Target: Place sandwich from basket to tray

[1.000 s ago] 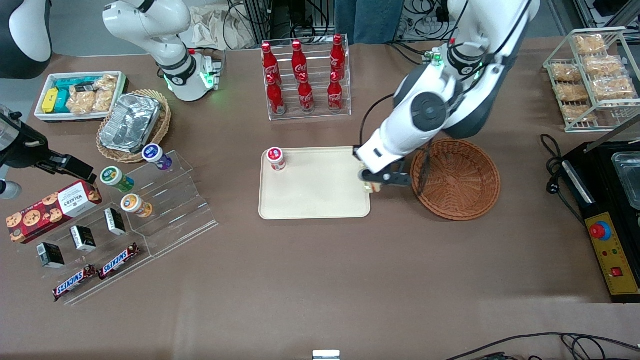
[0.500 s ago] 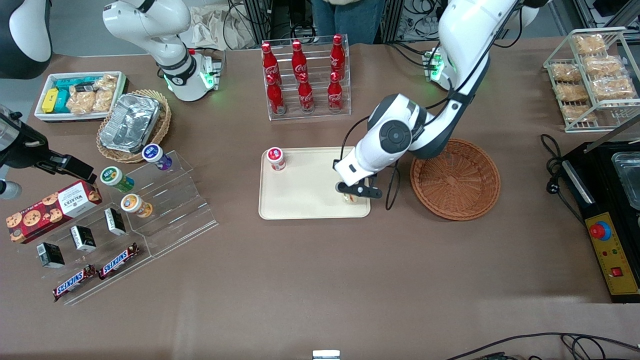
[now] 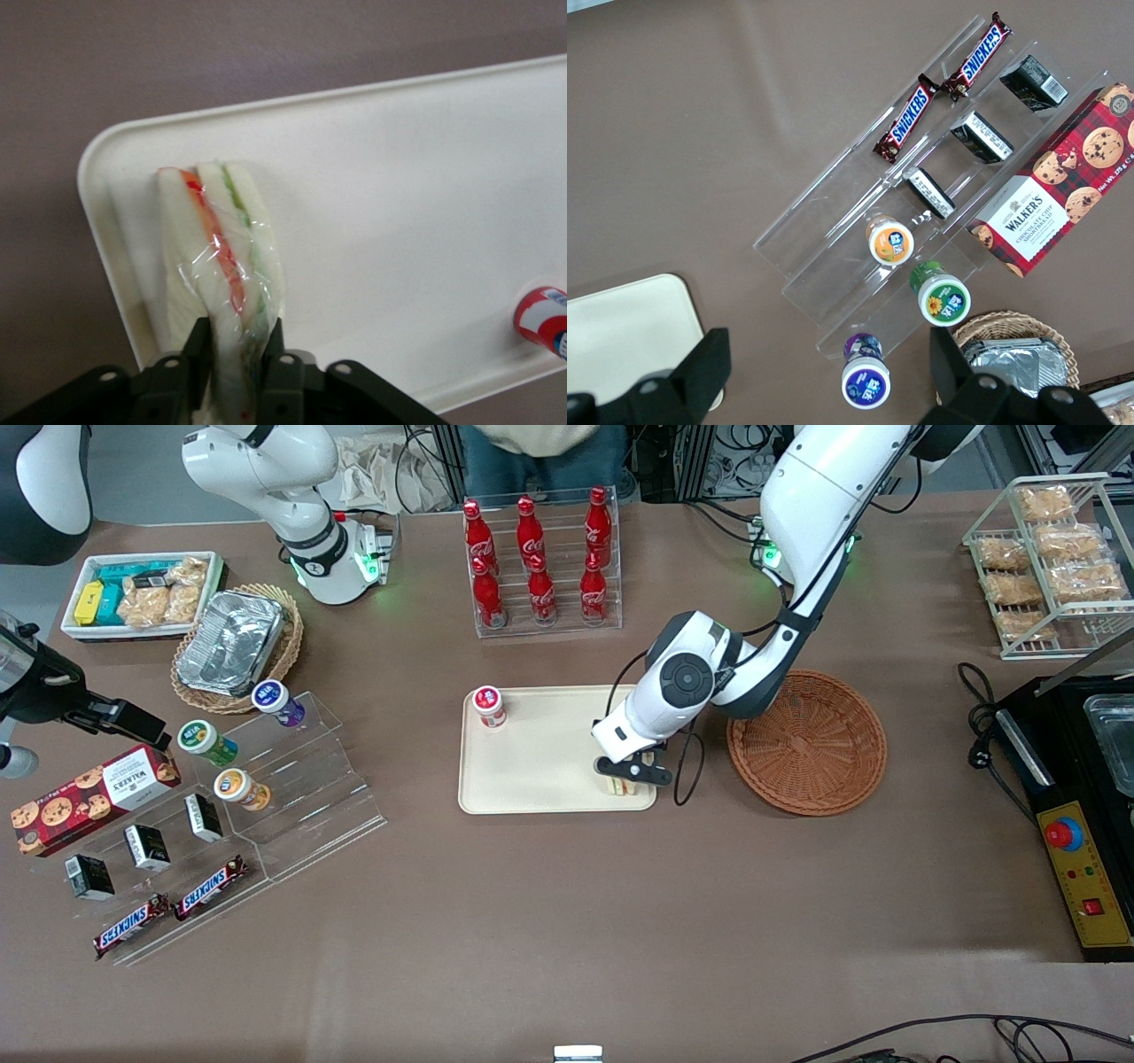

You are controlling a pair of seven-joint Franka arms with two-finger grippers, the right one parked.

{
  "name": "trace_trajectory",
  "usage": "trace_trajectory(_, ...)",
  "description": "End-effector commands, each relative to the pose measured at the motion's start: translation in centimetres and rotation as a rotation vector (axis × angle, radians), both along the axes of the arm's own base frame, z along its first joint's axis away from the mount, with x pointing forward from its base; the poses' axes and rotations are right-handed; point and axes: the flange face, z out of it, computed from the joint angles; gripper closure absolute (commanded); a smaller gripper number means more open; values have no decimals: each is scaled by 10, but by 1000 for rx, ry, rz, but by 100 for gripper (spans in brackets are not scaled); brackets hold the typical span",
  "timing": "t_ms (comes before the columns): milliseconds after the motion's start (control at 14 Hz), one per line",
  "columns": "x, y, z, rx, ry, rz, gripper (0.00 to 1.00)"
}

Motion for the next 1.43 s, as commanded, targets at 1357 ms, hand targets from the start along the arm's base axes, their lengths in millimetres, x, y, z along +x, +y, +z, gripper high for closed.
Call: trace_trajectory(1357, 50, 375, 354, 308, -100, -75, 0)
